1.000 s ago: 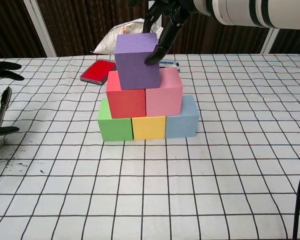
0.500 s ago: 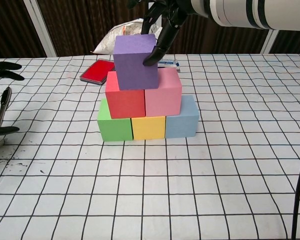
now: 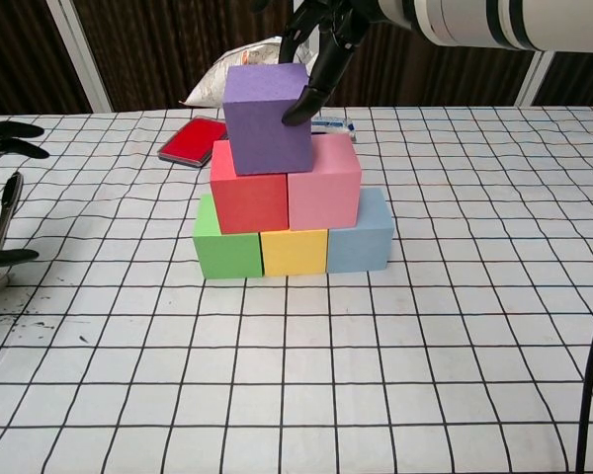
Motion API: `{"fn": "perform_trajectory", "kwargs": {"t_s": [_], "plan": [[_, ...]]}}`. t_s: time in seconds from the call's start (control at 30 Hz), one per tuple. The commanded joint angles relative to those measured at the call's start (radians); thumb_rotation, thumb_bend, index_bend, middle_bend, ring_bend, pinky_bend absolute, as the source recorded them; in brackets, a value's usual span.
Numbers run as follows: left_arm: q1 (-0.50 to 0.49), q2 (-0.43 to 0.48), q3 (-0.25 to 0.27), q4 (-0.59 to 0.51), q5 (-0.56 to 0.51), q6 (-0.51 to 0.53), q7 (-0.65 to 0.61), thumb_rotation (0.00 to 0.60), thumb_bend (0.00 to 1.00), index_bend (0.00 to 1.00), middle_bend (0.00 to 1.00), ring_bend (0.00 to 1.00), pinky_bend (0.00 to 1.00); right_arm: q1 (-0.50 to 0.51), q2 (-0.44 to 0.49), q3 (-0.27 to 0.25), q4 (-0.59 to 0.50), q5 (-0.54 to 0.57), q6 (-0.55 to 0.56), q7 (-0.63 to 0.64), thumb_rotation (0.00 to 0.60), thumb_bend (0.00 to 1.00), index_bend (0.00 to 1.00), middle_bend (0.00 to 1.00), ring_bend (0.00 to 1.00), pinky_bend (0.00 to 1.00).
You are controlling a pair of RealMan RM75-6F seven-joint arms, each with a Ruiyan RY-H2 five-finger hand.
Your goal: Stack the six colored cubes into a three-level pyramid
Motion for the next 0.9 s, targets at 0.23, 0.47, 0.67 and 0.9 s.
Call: {"fn": "perform_trajectory", "kwargs": {"t_s": [0.23, 0.47, 0.67, 0.9], "plan": [[0.000, 0.000, 0.000, -0.002, 0.000, 0.002, 0.001, 0.600, 0.00, 0.09, 0.13, 0.00, 0.01, 0.000, 0.005, -0.004, -0.003, -0.001, -0.006, 0.003, 0.600, 0.18, 0.00, 0.48, 0.11, 0.00], [-0.001, 0.001, 0.001, -0.001, 0.000, -0.001, 0.002, 0.600, 0.00, 0.09, 0.13, 0.00, 0.01, 0.003, 0.007, -0.008, 0.004, -0.003, -0.020, 0.006, 0.600, 0.18, 0.00, 0.48, 0.11, 0.00], [-0.002, -0.001, 0.000, 0.000, 0.000, -0.001, 0.003, 0.600, 0.00, 0.09, 0.13, 0.00, 0.01, 0.005, 0.009, -0.009, 0.008, -0.002, -0.026, 0.010, 0.600, 0.18, 0.00, 0.48, 0.11, 0.00], [-0.001, -0.001, 0.001, 0.001, 0.000, 0.000, 0.003, 0.600, 0.00, 0.09, 0.13, 0.00, 0.01, 0.007, 0.008, -0.013, 0.008, -0.002, -0.026, 0.012, 0.600, 0.18, 0.00, 0.48, 0.11, 0.00]]}}
